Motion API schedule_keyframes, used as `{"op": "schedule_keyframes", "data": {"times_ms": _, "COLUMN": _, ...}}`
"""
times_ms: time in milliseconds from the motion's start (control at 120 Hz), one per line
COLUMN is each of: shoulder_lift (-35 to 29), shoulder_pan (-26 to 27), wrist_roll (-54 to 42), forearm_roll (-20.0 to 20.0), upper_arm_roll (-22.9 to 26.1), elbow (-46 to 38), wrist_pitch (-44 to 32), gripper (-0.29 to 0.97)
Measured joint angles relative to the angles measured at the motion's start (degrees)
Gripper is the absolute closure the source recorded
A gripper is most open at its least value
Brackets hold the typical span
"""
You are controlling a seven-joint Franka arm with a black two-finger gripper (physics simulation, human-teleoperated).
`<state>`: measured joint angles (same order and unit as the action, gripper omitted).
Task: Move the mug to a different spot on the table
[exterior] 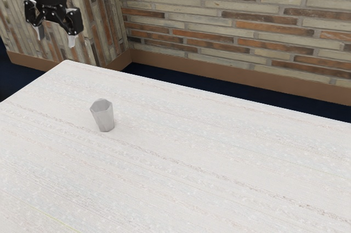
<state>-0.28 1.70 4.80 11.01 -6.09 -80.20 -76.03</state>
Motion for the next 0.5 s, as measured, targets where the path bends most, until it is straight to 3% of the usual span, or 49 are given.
{"op": "schedule_keyframes", "data": {"times_ms": 117, "shoulder_lift": -0.36, "shoulder_pan": 3.40, "wrist_roll": 1.13, "forearm_roll": 0.21, "upper_arm_roll": 0.18, "elbow": -1.68, "wrist_pitch": -3.53, "gripper": 0.00}}
{"op": "schedule_keyframes", "data": {"times_ms": 242, "shoulder_lift": 4.66, "shoulder_pan": 5.10, "wrist_roll": 2.66, "forearm_roll": 0.03, "upper_arm_roll": 0.06, "elbow": -1.46, "wrist_pitch": -9.21, "gripper": 0.00}}
{"op": "schedule_keyframes", "data": {"times_ms": 383, "shoulder_lift": 11.86, "shoulder_pan": -8.10, "wrist_roll": 9.59, "forearm_roll": -6.33, "upper_arm_roll": -1.76, "elbow": -1.02, "wrist_pitch": -14.01, "gripper": 0.00}}
{"op": "schedule_keyframes", "data": {"times_ms": 500, "shoulder_lift": 19.09, "shoulder_pan": -12.52, "wrist_roll": 14.95, "forearm_roll": -8.91, "upper_arm_roll": -1.97, "elbow": 1.88, "wrist_pitch": -16.10, "gripper": 0.00}}
